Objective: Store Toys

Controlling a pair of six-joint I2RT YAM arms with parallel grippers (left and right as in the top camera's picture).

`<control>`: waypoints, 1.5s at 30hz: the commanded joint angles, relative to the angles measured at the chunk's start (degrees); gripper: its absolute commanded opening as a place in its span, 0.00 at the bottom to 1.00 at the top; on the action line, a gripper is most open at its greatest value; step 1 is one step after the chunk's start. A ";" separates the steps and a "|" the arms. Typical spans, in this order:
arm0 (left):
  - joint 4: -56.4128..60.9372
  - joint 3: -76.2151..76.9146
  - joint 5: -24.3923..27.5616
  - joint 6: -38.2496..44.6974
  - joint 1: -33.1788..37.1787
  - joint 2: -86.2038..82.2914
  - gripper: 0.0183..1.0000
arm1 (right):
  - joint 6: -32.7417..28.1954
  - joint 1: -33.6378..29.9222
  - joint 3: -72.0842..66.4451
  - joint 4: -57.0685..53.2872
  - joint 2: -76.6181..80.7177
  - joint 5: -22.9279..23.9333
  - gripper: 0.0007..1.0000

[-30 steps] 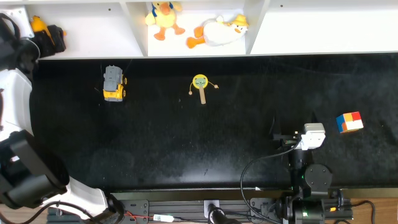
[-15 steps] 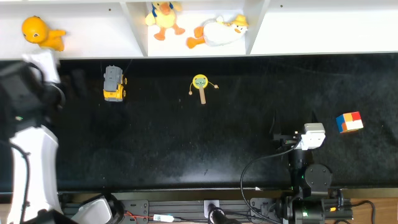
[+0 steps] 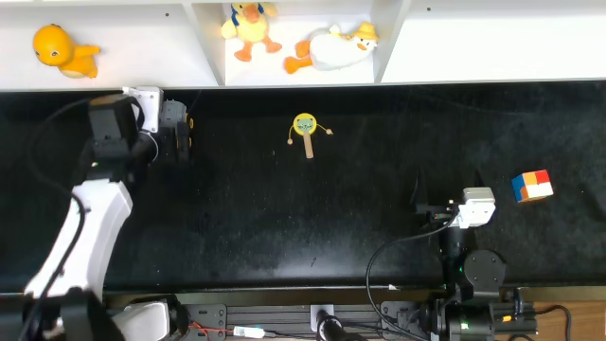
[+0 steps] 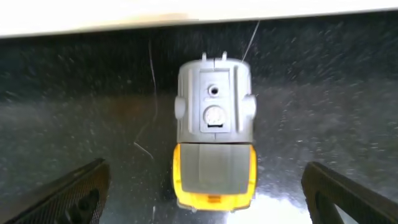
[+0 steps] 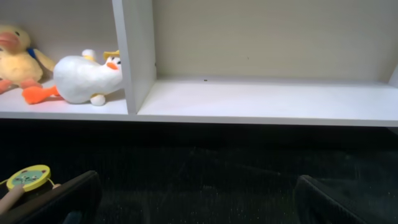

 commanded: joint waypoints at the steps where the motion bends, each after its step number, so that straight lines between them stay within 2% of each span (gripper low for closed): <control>1: 2.05 -0.13 0.17 1.22 -0.04 5.38 1.00 | 0.44 -0.15 -0.28 0.24 -0.39 -0.20 1.00; 13: 2.67 -0.13 1.57 0.61 -0.04 7.85 0.60 | 0.44 -0.15 -0.28 0.24 -0.39 -0.20 1.00; 19: 1.79 -0.13 1.57 0.61 -0.04 6.54 0.50 | 0.44 -0.15 -0.28 0.22 -0.39 -0.20 1.00; 33: -7.04 0.22 1.40 0.83 -0.04 -14.03 0.48 | 0.44 -0.15 -0.28 0.22 -0.39 -0.20 1.00; 45: -4.76 12.90 2.38 0.61 -0.04 -4.15 0.47 | 0.44 -0.15 -0.28 0.24 -0.39 -0.20 1.00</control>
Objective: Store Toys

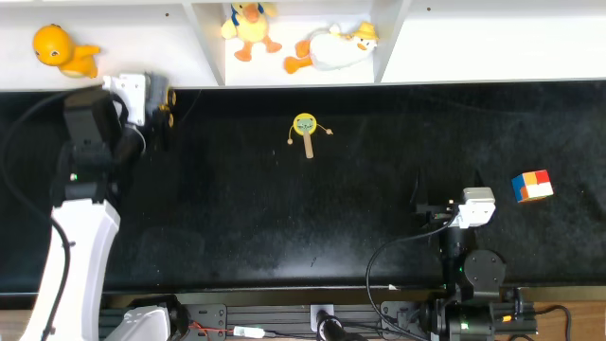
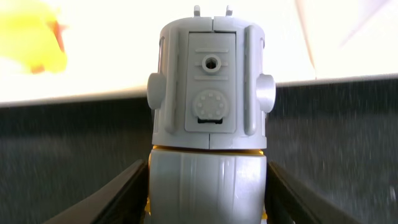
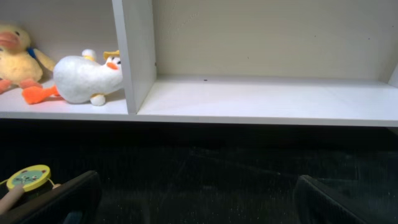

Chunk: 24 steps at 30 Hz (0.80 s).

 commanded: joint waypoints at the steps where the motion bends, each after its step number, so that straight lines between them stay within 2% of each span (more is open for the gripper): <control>1: 1.73 7.17 1.16 0.39 -0.04 6.51 0.47 | 0.44 -0.15 -0.28 0.28 -0.39 -0.20 1.00; 10: 3.21 19.87 1.25 0.17 -0.04 22.73 0.48 | 0.44 -0.15 -0.28 0.28 -0.39 -0.20 1.00; 12: 4.17 21.57 1.22 0.20 -0.04 25.27 0.52 | 0.44 -0.15 -0.28 0.26 -0.39 -0.20 1.00; 14: 6.14 21.92 1.25 0.20 -0.04 26.75 0.60 | 0.44 -0.15 -0.28 0.26 -0.39 -0.20 1.00; 16: 7.19 21.92 1.25 0.20 -0.04 27.54 0.90 | 0.44 -0.15 -0.28 0.26 -0.39 -0.20 0.99; 17: 7.30 21.92 1.25 0.20 -0.04 27.61 1.00 | 0.44 -0.15 -0.28 0.26 -0.39 -0.20 1.00; 24: 1.92 18.64 -0.13 0.46 -0.04 21.18 1.00 | 0.44 -0.15 -0.28 0.26 -0.39 -0.20 0.99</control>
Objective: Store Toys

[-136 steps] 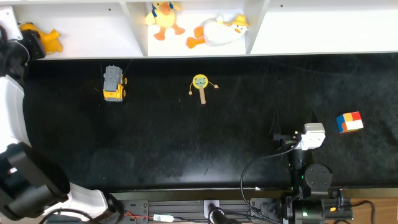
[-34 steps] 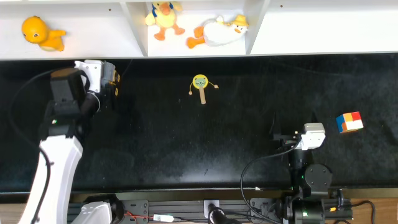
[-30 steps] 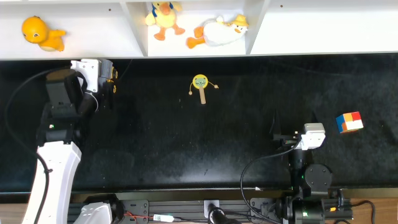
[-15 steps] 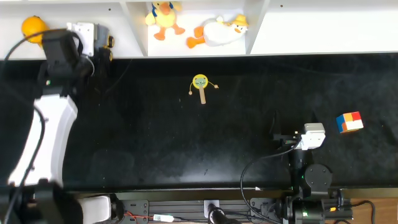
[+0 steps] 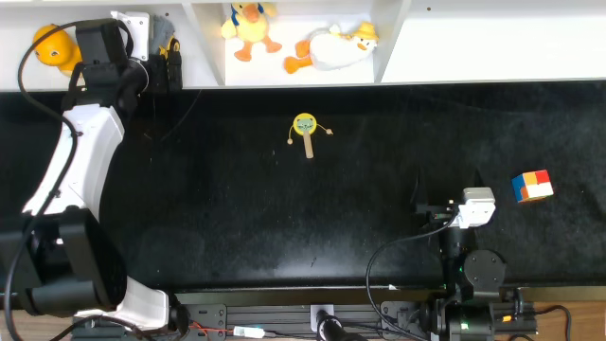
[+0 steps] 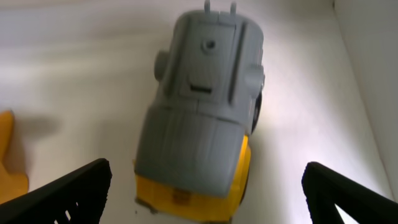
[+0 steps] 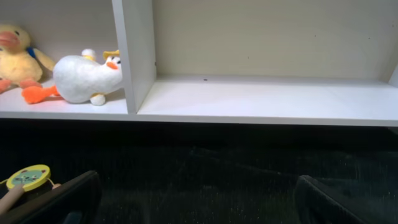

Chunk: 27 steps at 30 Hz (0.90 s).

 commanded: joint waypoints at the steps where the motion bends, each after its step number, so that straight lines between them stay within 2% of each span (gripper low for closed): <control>1: -2.03 -3.82 -1.03 0.26 -0.04 -8.11 1.00 | 0.44 -0.13 -0.28 0.28 -0.39 -0.22 1.00; 9: 2.23 -32.94 -5.09 0.39 -0.04 -37.03 1.00 | 0.44 -0.13 -0.28 0.28 -0.39 -0.22 0.99; 11: 7.54 -39.47 -3.69 -0.33 0.02 -44.83 1.00 | 0.44 -0.13 -0.28 0.26 -0.39 -0.22 1.00; 14: 22.12 -50.80 -0.44 -0.46 0.13 -56.81 1.00 | 0.44 -0.13 -0.28 0.28 -0.39 -0.24 0.99; 19: 37.79 -65.24 -0.79 -0.50 0.11 -72.52 1.00 | 0.44 -0.13 -0.28 0.28 -0.39 -0.22 1.00; 22: 34.75 -70.60 -1.44 -1.62 0.04 -83.65 1.00 | 0.44 -0.13 -0.28 0.26 -0.39 -0.22 1.00; 27: 18.01 -72.54 -7.48 -7.41 -1.55 -97.57 1.00 | 0.44 -0.13 -0.28 0.28 -0.39 -0.22 1.00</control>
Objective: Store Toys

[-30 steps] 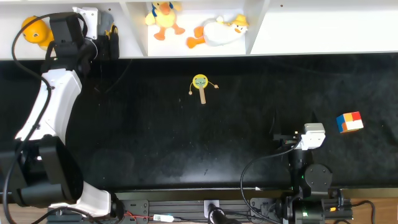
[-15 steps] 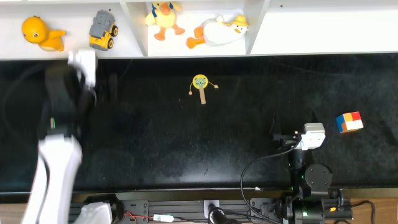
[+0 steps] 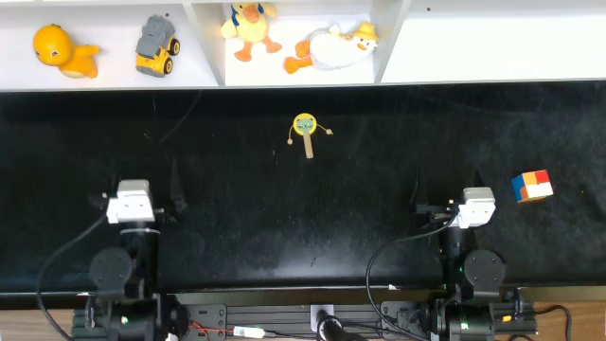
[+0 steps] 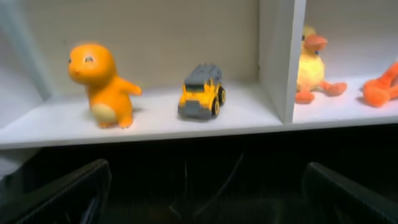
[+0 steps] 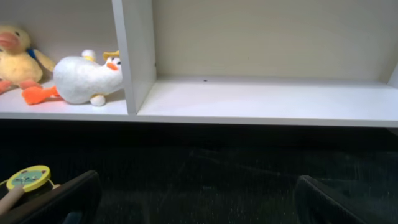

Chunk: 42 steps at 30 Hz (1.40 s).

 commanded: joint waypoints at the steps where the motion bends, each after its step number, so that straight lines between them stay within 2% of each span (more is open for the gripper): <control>1: -12.04 -1.99 -6.03 -5.79 -1.79 -12.31 1.00 | 0.42 -0.11 -0.28 0.24 -0.37 -0.17 1.00; 4: -13.18 -2.82 -4.70 -5.79 -2.29 -10.91 1.00 | 0.42 -0.11 -0.28 0.22 -0.37 -0.20 1.00; 33: -13.03 -2.80 -4.70 -5.79 -2.29 -11.76 1.00 | 0.42 -0.07 -0.17 0.00 -0.04 -0.17 1.00; 36: -13.03 -2.80 -4.72 -5.81 -2.29 -11.76 1.00 | 0.11 0.07 1.03 -1.18 3.23 0.24 1.00; 38: -13.03 -2.82 -4.72 -5.81 -2.29 -11.76 1.00 | -0.20 0.74 3.80 -2.12 7.78 2.86 0.99; 42: -13.03 -2.80 -4.72 -5.81 -2.29 -11.76 1.00 | 0.61 5.55 15.02 -13.27 20.28 2.62 1.00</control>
